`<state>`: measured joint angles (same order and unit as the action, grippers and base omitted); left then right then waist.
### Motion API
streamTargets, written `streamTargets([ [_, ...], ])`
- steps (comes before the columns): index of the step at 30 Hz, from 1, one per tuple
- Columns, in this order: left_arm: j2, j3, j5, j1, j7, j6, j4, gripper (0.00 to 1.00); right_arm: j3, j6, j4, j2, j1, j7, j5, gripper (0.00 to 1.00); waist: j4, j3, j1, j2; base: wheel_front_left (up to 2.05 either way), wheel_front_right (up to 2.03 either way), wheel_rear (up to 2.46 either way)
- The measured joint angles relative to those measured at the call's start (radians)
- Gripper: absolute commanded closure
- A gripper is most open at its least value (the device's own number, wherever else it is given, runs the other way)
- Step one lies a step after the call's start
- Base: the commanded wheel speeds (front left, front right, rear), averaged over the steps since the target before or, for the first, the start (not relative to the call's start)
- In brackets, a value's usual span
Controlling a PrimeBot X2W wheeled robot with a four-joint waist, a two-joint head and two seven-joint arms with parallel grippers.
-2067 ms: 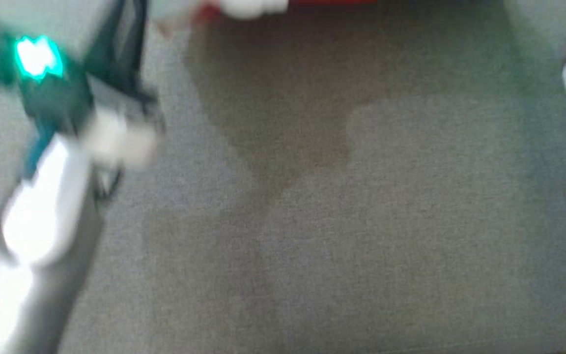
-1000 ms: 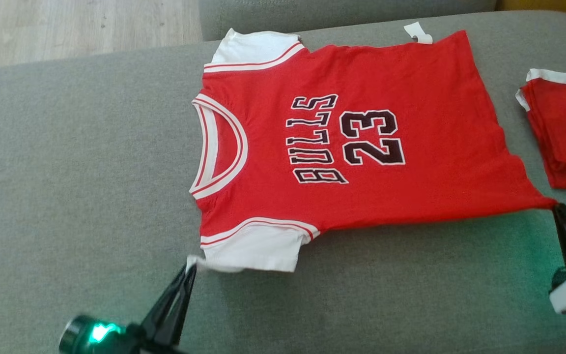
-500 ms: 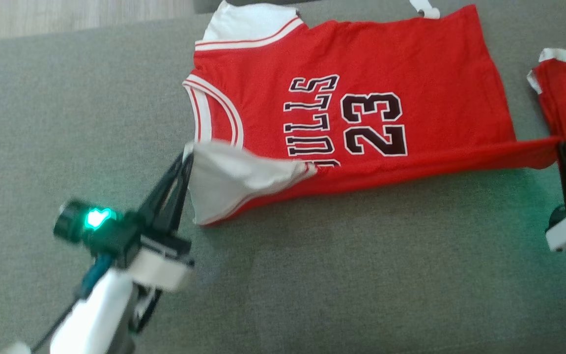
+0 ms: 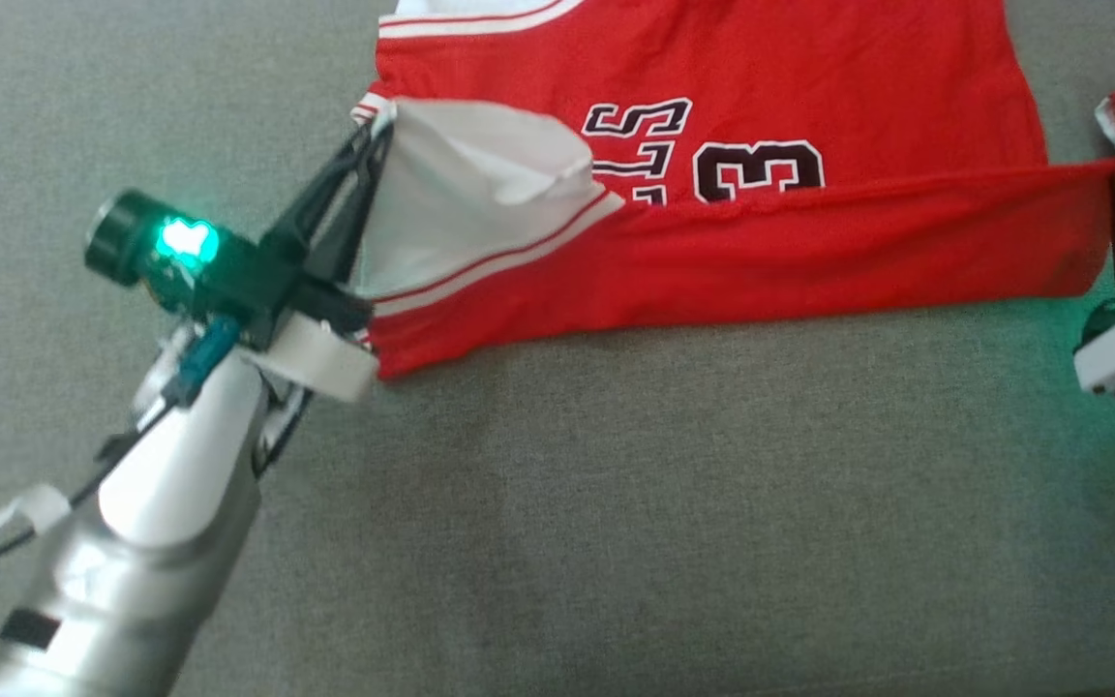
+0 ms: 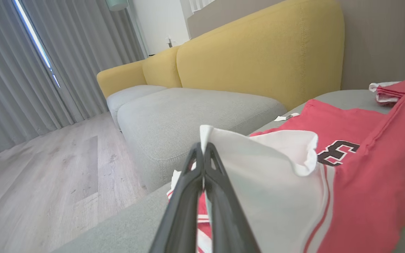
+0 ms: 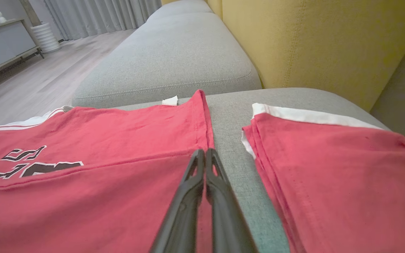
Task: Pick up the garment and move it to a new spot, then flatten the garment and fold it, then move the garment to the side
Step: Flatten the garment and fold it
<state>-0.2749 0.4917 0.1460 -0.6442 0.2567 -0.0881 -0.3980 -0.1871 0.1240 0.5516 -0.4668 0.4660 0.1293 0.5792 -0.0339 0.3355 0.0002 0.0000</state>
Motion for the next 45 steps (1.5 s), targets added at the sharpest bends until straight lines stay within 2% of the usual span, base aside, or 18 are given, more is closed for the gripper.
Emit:
streamTargets([
  [9, 0.017, -0.005, -0.042, -0.109, 0.000, 0.027, -0.099, 1.00, -0.075, 0.000, 0.101, -0.003, 0.110, 0.031, -0.016, 1.00, -0.007, 0.056, 0.0000, 0.0000, 0.00, 0.00, 0.00],
  [10, 0.028, -0.009, -0.027, -0.110, 0.000, 0.027, -0.110, 0.61, -0.083, 0.000, 0.119, -0.002, 0.120, 0.039, -0.016, 0.60, -0.007, 0.059, 0.0000, 0.0000, 0.00, 0.00, 0.00],
  [11, 0.037, -0.009, -0.022, -0.110, 0.000, 0.027, -0.119, 0.00, -0.089, 0.000, 0.134, -0.002, 0.128, 0.040, -0.016, 0.00, -0.006, 0.061, -0.0001, 0.0000, 0.00, 0.00, 0.00],
  [15, 0.061, -0.023, -0.002, -0.104, 0.000, 0.032, -0.119, 0.00, -0.095, 0.000, 0.169, 0.006, 0.141, 0.072, -0.017, 0.00, -0.004, 0.060, -0.0001, 0.0000, 0.00, 0.00, 0.00],
  [18, 0.079, -0.057, 0.021, -0.059, 0.000, 0.073, -0.099, 0.00, -0.107, 0.000, 0.167, 0.033, 0.140, 0.101, 0.000, 0.00, -0.004, 0.046, -0.0002, 0.0000, 0.00, 0.00, 0.00],
  [22, 0.121, -0.092, 0.067, 0.092, 0.000, 0.118, -0.071, 0.00, -0.103, 0.000, 0.160, 0.042, 0.127, 0.119, 0.012, 0.00, -0.006, 0.021, -0.0003, 0.0000, 0.00, 0.00, 0.00],
  [27, 0.195, -0.116, 0.177, 0.267, -0.002, 0.133, -0.090, 0.00, -0.082, 0.000, 0.129, 0.055, 0.066, 0.119, 0.019, 0.00, -0.012, -0.005, -0.0004, 0.0000, 0.00, 0.00, 0.00],
  [33, 0.198, -0.157, 0.225, 0.282, -0.085, 0.187, -0.172, 0.00, -0.074, 0.000, 0.100, 0.074, 0.030, 0.121, 0.019, 0.00, -0.031, -0.021, -0.0004, 0.0000, 0.00, 0.00, 0.00],
  [35, 0.198, -0.157, 0.231, 0.276, -0.113, 0.188, -0.188, 0.00, -0.072, 0.000, 0.096, 0.074, 0.030, 0.121, 0.018, 0.00, -0.036, -0.026, -0.0004, 0.0000, 0.00, 0.00, 0.00],
  [36, 0.196, -0.156, 0.234, 0.273, -0.125, 0.185, -0.193, 0.05, -0.072, 0.000, 0.095, 0.076, 0.030, 0.121, 0.018, 0.00, -0.038, -0.029, -0.0004, 0.0000, 0.00, 0.00, 0.00],
  [37, 0.195, -0.152, 0.235, 0.270, -0.137, 0.182, -0.196, 0.26, -0.072, 0.000, 0.093, 0.077, 0.030, 0.121, 0.018, 0.00, -0.041, -0.032, -0.0004, 0.0000, 0.00, 0.00, 0.00],
  [38, 0.195, -0.147, 0.237, 0.268, -0.152, 0.170, -0.198, 0.53, -0.071, 0.000, 0.093, 0.077, 0.030, 0.121, 0.018, 0.00, -0.043, -0.035, -0.0004, 0.0000, 0.00, 0.00, 0.00],
  [39, 0.195, -0.141, 0.242, 0.265, -0.163, 0.159, -0.200, 0.65, -0.070, 0.000, 0.092, 0.077, 0.028, 0.121, 0.018, 0.00, -0.044, -0.038, -0.0004, 0.0000, 0.00, 0.00, 0.00],
  [40, 0.195, -0.134, 0.244, 0.263, -0.175, 0.149, -0.201, 0.98, -0.069, 0.000, 0.092, 0.077, 0.026, 0.121, 0.018, 0.00, -0.046, -0.042, -0.0004, 0.0000, 0.00, 0.00, 0.00],
  [45, 0.190, -0.111, 0.246, 0.269, -0.203, 0.132, -0.184, 1.00, -0.067, 0.000, 0.123, 0.077, 0.011, 0.122, 0.018, 0.00, -0.046, -0.060, -0.0003, 0.0000, 0.00, 0.00, 0.00],
])
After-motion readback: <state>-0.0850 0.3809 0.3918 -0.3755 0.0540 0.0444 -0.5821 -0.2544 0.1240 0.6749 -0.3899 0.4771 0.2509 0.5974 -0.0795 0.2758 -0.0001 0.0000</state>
